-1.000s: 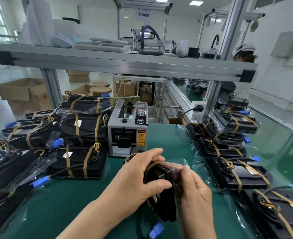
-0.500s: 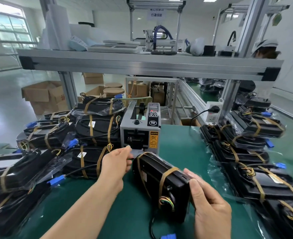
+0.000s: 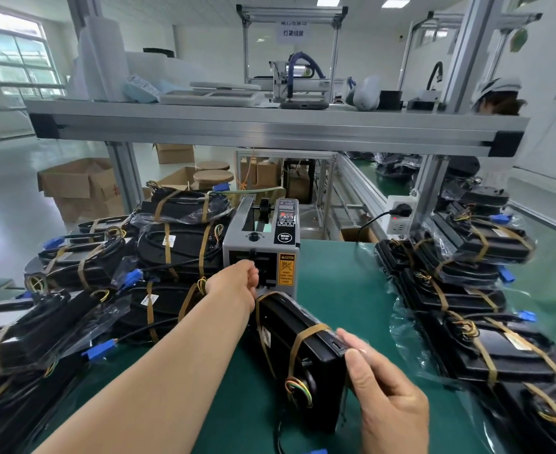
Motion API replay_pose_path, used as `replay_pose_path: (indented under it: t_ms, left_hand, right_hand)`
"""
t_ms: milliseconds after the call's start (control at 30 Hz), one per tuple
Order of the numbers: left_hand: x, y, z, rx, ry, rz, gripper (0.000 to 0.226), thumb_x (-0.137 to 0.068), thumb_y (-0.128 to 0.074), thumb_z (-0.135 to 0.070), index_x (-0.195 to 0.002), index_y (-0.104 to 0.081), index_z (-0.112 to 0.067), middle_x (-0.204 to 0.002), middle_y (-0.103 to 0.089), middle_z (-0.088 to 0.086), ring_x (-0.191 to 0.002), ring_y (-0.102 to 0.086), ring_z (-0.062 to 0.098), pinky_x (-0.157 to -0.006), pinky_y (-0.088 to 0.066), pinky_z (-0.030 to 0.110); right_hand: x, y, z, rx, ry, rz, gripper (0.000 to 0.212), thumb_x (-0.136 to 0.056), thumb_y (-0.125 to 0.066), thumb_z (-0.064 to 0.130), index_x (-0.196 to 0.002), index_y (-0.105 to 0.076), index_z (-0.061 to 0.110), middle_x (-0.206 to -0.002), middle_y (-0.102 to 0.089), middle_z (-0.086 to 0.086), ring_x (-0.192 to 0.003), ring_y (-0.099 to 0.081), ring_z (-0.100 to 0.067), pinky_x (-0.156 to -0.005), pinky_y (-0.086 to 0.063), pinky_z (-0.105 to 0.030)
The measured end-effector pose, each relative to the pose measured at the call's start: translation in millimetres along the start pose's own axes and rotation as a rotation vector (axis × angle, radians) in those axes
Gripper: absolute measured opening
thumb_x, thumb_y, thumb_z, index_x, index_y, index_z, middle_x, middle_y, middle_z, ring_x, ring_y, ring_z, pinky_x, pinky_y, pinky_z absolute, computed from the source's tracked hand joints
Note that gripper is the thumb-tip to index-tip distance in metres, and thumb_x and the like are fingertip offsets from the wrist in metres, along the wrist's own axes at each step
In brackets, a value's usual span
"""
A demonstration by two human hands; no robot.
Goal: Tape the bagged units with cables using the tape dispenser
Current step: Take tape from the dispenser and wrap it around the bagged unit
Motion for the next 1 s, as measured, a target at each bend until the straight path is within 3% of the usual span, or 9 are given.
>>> replay_pose_path:
  t_ms: [100, 167, 267, 333, 400, 500, 633, 767, 1000]
  left_hand:
    - [11, 4, 2, 0.051, -0.093, -0.038, 0.006, -0.087, -0.069, -0.012, -0.086, -0.064, -0.012, -0.057, -0.054, -0.003, -0.037, -0.044, 0.004, -0.033, -0.030, 0.015]
    - [28, 14, 2, 0.001, -0.266, -0.010, 0.015, -0.085, -0.071, -0.010, -0.071, -0.064, -0.013, -0.056, -0.054, -0.003, -0.043, -0.045, 0.005, -0.040, -0.034, 0.017]
    - [79, 38, 6, -0.234, -0.496, 0.278, 0.025, -0.079, -0.074, -0.022, -0.055, -0.065, -0.021, -0.057, -0.055, -0.003, -0.047, -0.047, 0.007, -0.050, -0.042, 0.020]
    - [116, 52, 17, -0.420, -0.514, 0.517, 0.022, -0.071, -0.075, -0.033, -0.055, -0.066, -0.021, -0.059, -0.057, -0.003, -0.051, -0.048, 0.008, -0.052, -0.045, 0.017]
    - [141, 61, 31, -0.519, -0.456, 0.616, 0.019, -0.074, -0.075, -0.029, -0.059, -0.067, -0.020, -0.061, -0.056, 0.000, -0.052, -0.046, 0.008, -0.053, -0.044, 0.014]
    - [154, 61, 43, -0.557, -0.405, 0.562, 0.012, -0.078, -0.073, -0.018, -0.068, -0.069, -0.012, -0.060, -0.050, 0.002, -0.051, -0.041, 0.008, -0.049, -0.038, 0.012]
    - [162, 57, 48, -0.558, -0.369, 0.543, 0.021, -0.084, -0.072, -0.009, -0.064, -0.066, -0.008, -0.046, -0.054, -0.008, -0.038, -0.046, 0.000, -0.041, -0.036, 0.010]
    - [163, 58, 52, -0.547, -0.390, 0.478, 0.015, -0.081, -0.075, -0.007, -0.068, -0.069, -0.004, -0.044, -0.055, -0.007, -0.034, -0.045, -0.001, -0.038, -0.035, 0.010]
    - [166, 61, 53, -0.592, -0.398, 0.476, 0.017, -0.082, -0.074, -0.005, -0.065, -0.069, -0.006, -0.046, -0.056, -0.006, -0.034, -0.044, 0.000, -0.038, -0.035, 0.010]
  right_hand:
    - [2, 2, 3, 0.018, -0.003, 0.020, 0.024, -0.067, -0.074, 0.017, -0.087, -0.083, 0.025, -0.093, -0.079, 0.000, -0.091, -0.075, -0.007, -0.073, -0.054, -0.010]
    - [3, 5, 4, 0.033, -0.014, 0.038, 0.024, -0.067, -0.074, 0.020, -0.088, -0.083, 0.026, -0.095, -0.079, 0.001, -0.093, -0.074, -0.008, -0.074, -0.054, -0.010]
    - [3, 9, 1, 0.054, -0.031, 0.068, 0.024, -0.070, -0.073, 0.023, -0.092, -0.083, 0.027, -0.100, -0.079, 0.001, -0.100, -0.073, -0.011, -0.084, -0.055, -0.017]
    - [3, 10, -1, 0.054, -0.049, 0.086, 0.024, -0.072, -0.072, 0.025, -0.094, -0.083, 0.027, -0.102, -0.079, 0.000, -0.104, -0.073, -0.015, -0.091, -0.056, -0.025]
    - [4, 8, -1, 0.045, -0.063, 0.094, 0.024, -0.073, -0.073, 0.026, -0.095, -0.082, 0.027, -0.103, -0.078, -0.001, -0.105, -0.073, -0.017, -0.092, -0.056, -0.028]
    - [6, 5, 1, 0.030, -0.061, 0.083, 0.024, -0.073, -0.072, 0.027, -0.094, -0.082, 0.026, -0.100, -0.079, -0.001, -0.102, -0.073, -0.016, -0.088, -0.057, -0.023]
    - [9, 4, 3, 0.029, -0.084, 0.103, 0.022, -0.078, -0.069, 0.028, -0.095, -0.082, 0.026, -0.102, -0.079, -0.001, -0.104, -0.073, -0.018, -0.093, -0.056, -0.029]
    - [14, 5, 5, 0.066, -0.063, 0.137, 0.021, -0.084, -0.065, 0.029, -0.096, -0.082, 0.029, -0.104, -0.078, 0.002, -0.106, -0.072, -0.014, -0.097, -0.055, -0.029]
    - [19, 5, 6, 0.118, -0.007, 0.174, 0.032, -0.096, -0.062, 0.012, -0.096, -0.081, 0.037, -0.105, -0.078, 0.006, -0.107, -0.071, -0.011, -0.094, -0.054, -0.023]
Point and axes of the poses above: each hand's wrist, its own x-axis away from the middle knuckle, its own y-axis out of the back of the hand, z = x × y, the point moved 1 cm from there along -x, towards the middle knuckle
